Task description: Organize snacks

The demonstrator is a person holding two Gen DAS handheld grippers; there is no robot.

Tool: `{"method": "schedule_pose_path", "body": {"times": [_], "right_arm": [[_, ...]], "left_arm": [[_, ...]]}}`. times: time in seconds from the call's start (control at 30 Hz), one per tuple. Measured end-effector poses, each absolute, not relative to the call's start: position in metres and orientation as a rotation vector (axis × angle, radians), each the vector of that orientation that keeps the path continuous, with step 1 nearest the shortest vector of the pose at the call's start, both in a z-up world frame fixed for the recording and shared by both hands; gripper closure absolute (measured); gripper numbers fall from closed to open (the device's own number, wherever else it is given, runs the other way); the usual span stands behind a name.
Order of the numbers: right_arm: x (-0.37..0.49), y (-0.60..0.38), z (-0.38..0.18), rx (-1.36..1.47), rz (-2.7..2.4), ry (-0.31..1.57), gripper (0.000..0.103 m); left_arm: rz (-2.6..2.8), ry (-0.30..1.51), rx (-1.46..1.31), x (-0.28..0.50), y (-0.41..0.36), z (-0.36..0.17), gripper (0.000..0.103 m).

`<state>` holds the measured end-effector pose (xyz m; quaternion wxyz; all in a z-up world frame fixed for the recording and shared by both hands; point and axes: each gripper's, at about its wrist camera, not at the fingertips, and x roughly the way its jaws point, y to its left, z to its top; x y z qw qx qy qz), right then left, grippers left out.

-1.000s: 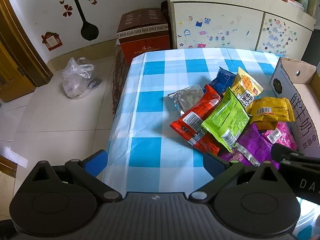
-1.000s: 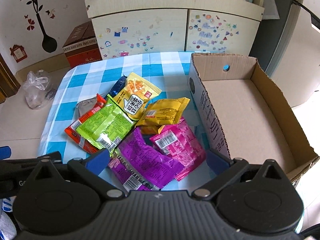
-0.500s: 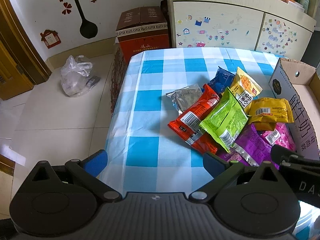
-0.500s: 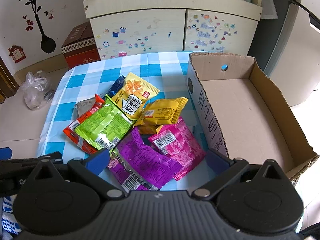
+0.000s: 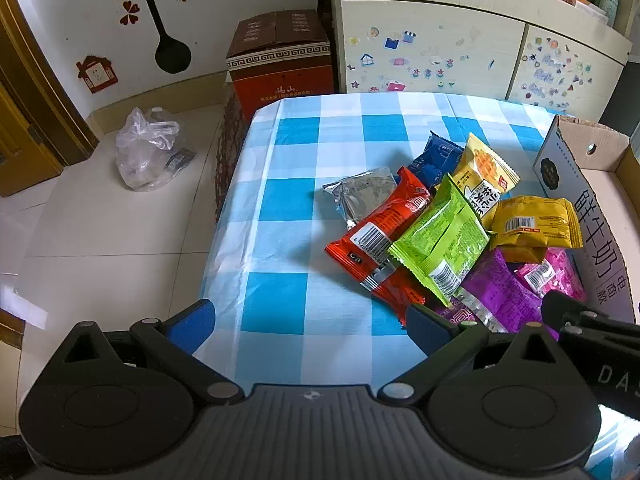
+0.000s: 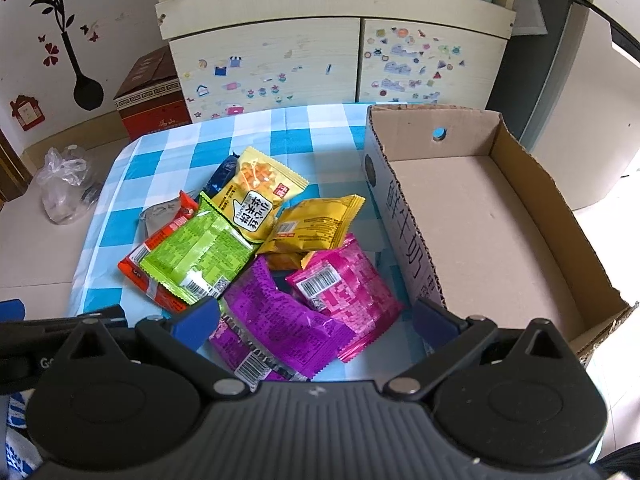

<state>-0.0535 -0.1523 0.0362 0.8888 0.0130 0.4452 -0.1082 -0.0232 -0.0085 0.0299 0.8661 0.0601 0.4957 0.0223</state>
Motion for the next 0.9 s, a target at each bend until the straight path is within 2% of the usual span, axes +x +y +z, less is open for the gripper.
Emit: {"method": "schedule_pose_path", "body": {"times": [0.9], "right_arm": [[-0.0545, -0.1558, 0.0355, 0.032, -0.222, 0.918, 0.001]], "left_arm": [[0.049, 1.042, 0.129, -0.0221, -0.0127, 0.0286, 0.000]]}}
